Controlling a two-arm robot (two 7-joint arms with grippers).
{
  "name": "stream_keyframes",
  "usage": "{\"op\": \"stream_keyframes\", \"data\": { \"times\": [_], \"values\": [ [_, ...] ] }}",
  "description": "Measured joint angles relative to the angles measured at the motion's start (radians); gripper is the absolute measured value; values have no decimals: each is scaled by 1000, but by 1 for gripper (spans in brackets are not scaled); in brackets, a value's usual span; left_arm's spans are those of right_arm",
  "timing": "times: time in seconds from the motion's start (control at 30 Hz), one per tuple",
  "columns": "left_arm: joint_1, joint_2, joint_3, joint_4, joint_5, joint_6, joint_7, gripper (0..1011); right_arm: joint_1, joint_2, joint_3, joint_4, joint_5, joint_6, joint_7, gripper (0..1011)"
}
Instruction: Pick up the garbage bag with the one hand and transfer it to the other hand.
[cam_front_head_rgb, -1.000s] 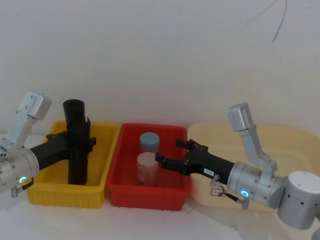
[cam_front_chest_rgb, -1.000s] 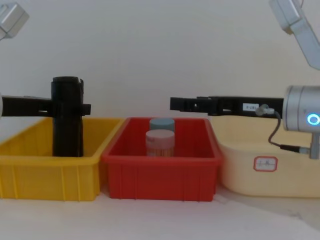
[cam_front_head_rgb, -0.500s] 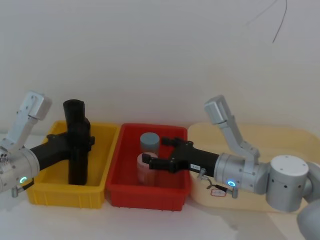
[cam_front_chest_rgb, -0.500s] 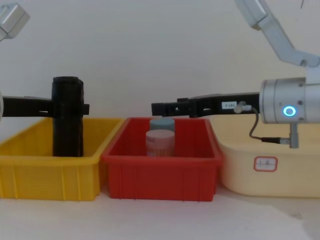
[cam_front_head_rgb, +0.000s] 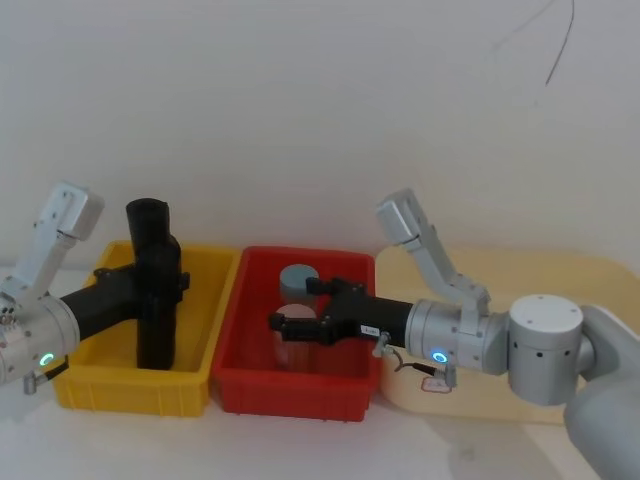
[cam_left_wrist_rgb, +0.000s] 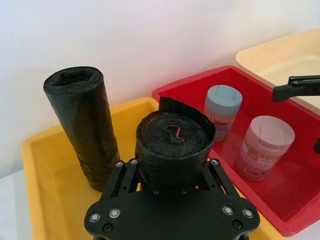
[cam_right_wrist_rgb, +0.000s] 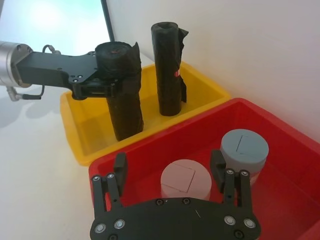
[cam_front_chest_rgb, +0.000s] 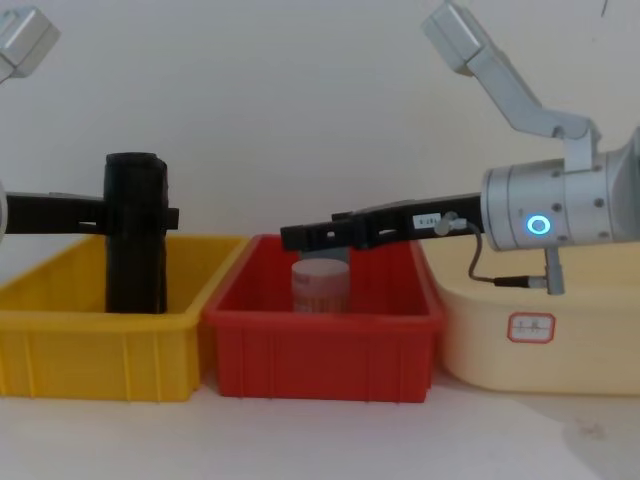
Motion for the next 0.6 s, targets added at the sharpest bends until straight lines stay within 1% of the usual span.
{"op": "stream_keyframes", "data": {
  "times": [0.3, 0.6],
  "values": [
    [0, 0, 0, 0, 0, 0, 0, 439, 24, -18, -11, 41, -25, 5, -3, 1001],
    [0, 0, 0, 0, 0, 0, 0, 439, 34, -26, -19, 69, -48, 10, -14, 1001]
  ]
}}
